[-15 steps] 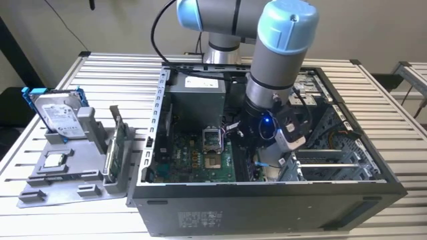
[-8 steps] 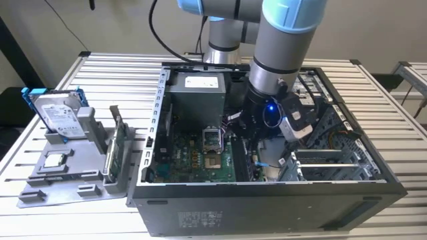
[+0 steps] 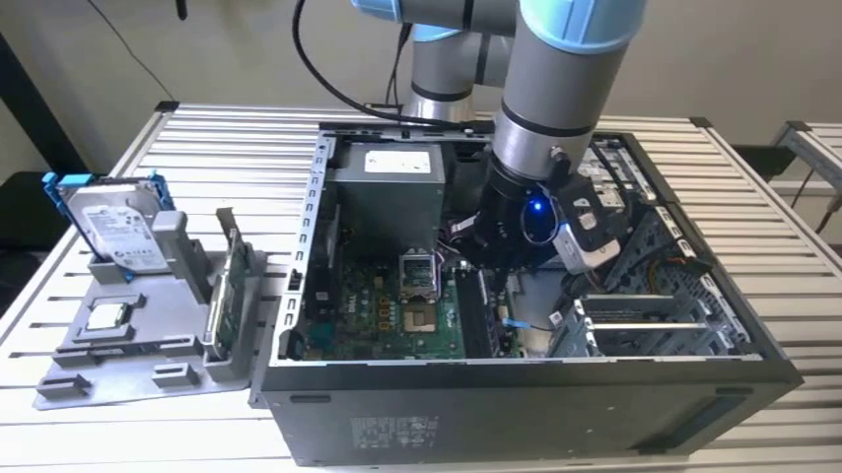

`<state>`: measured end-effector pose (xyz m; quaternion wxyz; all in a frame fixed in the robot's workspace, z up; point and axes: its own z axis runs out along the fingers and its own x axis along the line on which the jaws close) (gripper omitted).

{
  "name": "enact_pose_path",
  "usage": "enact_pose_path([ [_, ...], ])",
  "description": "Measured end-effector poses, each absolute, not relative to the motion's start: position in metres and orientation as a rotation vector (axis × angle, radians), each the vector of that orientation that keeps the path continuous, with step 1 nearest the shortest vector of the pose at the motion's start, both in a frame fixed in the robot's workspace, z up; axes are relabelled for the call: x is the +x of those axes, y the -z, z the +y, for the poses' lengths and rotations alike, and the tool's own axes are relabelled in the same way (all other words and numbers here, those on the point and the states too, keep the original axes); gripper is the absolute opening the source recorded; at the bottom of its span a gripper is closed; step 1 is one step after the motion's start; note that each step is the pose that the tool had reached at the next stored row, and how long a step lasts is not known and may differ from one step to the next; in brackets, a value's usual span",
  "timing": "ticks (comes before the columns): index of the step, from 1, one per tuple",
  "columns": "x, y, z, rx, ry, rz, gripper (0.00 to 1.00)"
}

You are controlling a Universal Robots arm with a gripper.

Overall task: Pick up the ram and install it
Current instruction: 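Insert the ram into the slot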

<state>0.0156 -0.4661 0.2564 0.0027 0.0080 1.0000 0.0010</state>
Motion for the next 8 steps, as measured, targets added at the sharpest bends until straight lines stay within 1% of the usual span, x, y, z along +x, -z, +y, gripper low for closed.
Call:
enact_pose_path([
  [8, 0.0156, -0.2564, -0.4661, 0.025, -0.003, 3.136, 0.11],
])
